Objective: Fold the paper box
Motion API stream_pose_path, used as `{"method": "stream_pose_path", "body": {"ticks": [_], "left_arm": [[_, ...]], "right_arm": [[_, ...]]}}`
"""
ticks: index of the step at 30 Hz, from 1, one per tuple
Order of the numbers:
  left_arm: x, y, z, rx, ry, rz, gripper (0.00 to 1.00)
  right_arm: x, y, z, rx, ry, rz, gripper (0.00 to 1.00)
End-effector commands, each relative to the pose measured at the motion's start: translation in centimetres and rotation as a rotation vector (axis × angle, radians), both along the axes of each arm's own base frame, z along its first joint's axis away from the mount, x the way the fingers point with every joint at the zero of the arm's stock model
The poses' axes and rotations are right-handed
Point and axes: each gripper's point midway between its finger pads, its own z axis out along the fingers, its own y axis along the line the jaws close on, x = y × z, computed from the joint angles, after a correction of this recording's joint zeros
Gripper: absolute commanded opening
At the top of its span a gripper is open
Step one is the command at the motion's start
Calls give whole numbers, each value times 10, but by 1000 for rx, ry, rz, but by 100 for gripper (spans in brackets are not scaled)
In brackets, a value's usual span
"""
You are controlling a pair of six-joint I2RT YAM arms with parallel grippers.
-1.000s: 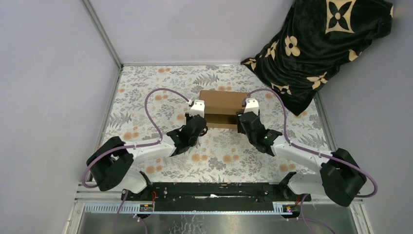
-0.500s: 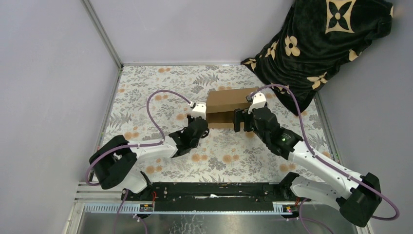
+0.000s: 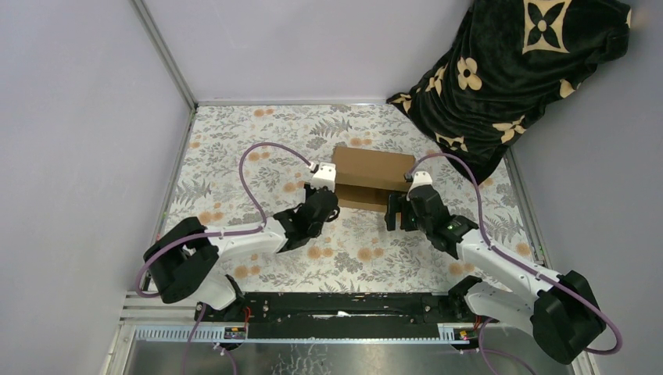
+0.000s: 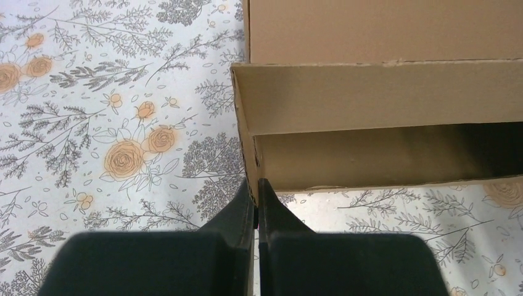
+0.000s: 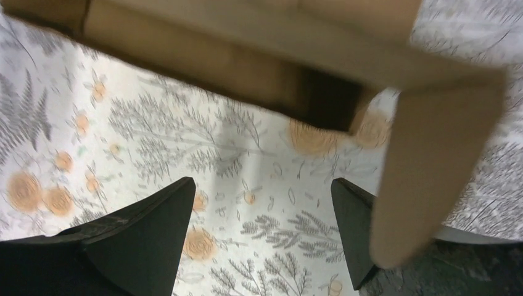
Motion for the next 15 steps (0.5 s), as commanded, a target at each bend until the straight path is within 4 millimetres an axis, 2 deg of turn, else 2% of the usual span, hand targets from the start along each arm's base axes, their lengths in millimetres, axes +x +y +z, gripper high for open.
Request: {"method": "stream_pose_path", "body": {"ticks": [1, 3, 5, 9, 12, 15], "left_arm": [[6, -5, 15, 9, -24, 17, 0], [6, -6, 14, 11, -21, 18, 0], [7, -6, 12, 16, -20, 23, 0], [7, -3, 8, 29, -15, 33, 0], [7, -2, 4, 38, -11, 36, 0], [7, -2, 0, 45, -6, 38, 0]], "right_arm": [[-14, 11, -11, 80, 63, 36, 91], [-24, 10, -17, 77, 98, 50, 94], [-31, 13, -12, 112, 100, 67, 96], [-31, 16, 28, 193, 26, 63, 97], [-26, 7, 64, 193, -46, 27, 98], [-27, -2, 86, 175, -67, 0, 98]]}}
